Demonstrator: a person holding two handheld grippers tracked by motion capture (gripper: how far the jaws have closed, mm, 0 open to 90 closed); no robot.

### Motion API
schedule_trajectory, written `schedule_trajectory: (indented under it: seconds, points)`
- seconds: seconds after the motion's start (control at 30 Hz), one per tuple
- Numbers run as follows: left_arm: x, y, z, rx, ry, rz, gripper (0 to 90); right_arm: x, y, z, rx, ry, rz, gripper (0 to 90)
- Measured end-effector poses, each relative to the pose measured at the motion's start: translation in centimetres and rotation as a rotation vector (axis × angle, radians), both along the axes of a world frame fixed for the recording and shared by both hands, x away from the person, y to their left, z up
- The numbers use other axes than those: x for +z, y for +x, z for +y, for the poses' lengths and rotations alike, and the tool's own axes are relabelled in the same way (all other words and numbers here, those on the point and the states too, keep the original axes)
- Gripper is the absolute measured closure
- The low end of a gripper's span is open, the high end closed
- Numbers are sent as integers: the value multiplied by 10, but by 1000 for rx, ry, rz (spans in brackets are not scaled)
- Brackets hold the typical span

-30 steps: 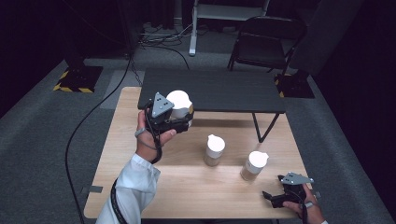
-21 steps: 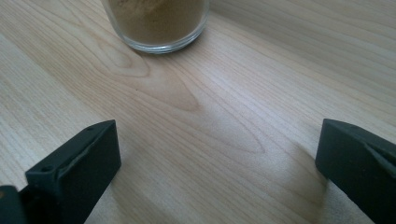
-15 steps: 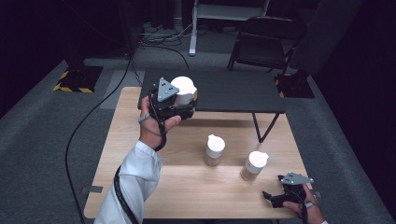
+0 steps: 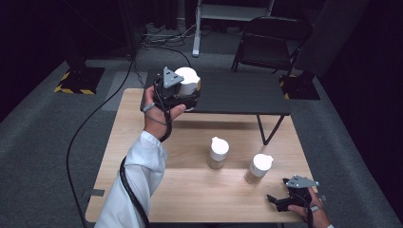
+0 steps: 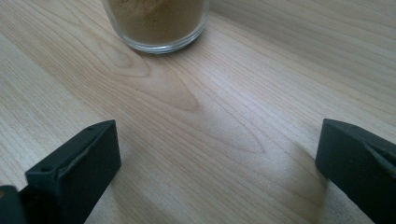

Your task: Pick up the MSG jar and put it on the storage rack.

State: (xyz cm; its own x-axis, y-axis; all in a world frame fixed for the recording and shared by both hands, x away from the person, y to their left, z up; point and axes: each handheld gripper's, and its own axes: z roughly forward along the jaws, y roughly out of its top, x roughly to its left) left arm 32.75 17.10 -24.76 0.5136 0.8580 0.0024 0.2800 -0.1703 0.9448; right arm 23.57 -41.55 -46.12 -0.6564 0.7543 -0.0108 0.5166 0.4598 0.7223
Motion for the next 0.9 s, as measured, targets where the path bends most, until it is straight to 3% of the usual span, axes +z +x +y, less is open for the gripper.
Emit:
schedule_trajectory:
  seconds: [0.23, 0.33, 0.4, 0.43, 0.5, 0.6, 0.9]
  points:
    - [3, 16, -4, 19, 9, 11, 304, 0, 0, 0, 0, 0, -1, 0]
    - [-3, 21, 0, 6, -30, 19, 304, 0, 0, 0, 0, 0, 0, 0]
    - [0, 23, -10, 35, 28, 18, 304, 0, 0, 0, 0, 0, 0, 0]
    - [0, 26, -12, 43, 36, 20, 304, 0, 0, 0, 0, -1, -1, 0]
    - [1, 31, -11, 40, 21, 30, 304, 0, 0, 0, 0, -1, 0, 0]
    - [3, 34, -18, 48, 57, 28, 304, 0, 0, 0, 0, 0, 0, 0]
    - [1, 43, -17, 66, 60, 62, 304, 0, 0, 0, 0, -1, 0, 0]
